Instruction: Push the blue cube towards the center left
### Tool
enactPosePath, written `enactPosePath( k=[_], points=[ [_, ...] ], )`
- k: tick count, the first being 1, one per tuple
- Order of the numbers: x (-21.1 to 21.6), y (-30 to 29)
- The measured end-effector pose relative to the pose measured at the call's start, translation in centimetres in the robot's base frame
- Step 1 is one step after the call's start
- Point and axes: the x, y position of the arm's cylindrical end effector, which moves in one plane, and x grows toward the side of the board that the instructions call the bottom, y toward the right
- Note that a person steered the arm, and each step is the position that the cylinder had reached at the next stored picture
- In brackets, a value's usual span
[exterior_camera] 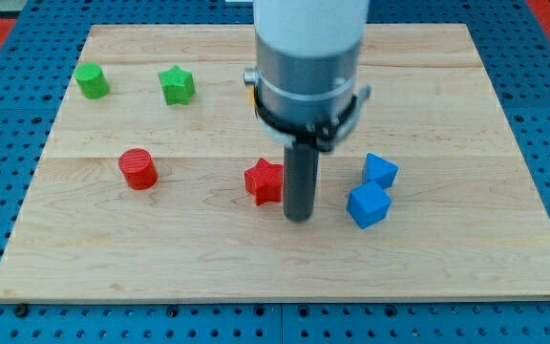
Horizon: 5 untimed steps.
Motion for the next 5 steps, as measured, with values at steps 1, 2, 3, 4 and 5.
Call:
enactPosePath(
  k=[1,2,3,4,5],
  points=[
    [0.9,-2.1],
    [-3.7,-2.4],
    [-4.4,-4.8],
    [0.5,-1.1],
    [1.5,3.7]
  ],
)
